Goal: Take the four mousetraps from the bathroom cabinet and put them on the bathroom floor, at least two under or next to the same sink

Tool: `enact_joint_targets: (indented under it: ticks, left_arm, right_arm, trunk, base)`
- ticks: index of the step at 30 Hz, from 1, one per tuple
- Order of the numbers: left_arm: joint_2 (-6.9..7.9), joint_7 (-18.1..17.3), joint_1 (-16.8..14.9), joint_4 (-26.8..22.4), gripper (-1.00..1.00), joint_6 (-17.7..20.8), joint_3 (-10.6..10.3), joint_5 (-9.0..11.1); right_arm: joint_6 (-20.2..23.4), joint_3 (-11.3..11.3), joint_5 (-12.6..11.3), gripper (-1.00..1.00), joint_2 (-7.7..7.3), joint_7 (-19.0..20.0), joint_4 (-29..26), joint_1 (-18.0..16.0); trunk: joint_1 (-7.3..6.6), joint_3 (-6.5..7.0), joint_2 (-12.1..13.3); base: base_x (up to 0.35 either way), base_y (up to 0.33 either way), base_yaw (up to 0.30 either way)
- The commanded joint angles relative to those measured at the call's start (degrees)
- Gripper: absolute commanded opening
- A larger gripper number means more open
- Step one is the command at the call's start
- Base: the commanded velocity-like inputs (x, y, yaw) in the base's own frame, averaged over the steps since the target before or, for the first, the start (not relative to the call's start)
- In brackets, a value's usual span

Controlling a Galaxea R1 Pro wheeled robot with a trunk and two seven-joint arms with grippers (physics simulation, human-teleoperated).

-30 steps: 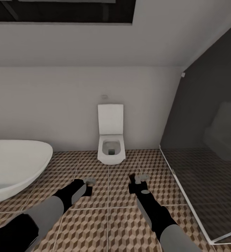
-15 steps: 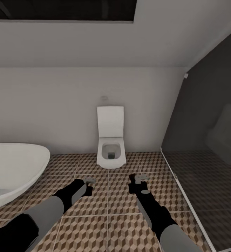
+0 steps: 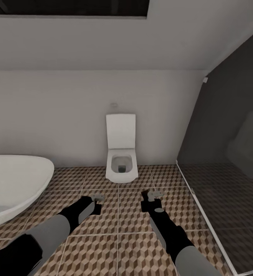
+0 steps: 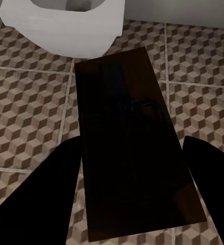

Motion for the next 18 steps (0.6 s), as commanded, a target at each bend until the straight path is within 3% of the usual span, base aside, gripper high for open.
enact_joint_targets:
  ticks: [1,18]
  left_arm:
    - [0.03,0.42,-0.05,-0.11,-1.00,0.23,-0.42,0.39]
    - [-0.11,0.41,-0.05,-0.11,-1.00,0.23,-0.42,0.39]
  right_arm:
    - [0.35,0.25,-0.20,-1.00,-0.03,-0.43,-0.09,-0.04]
    - [0.35,0.25,-0.23,-1.00,-0.03,-0.38,-0.09,-0.04]
  trunk:
    - [0.23,-0.35,-0.48]
    - [3.97,-4.94,-7.30]
  base:
    - [0.000,0.000,0.000]
    - [0.000,0.000,0.000]
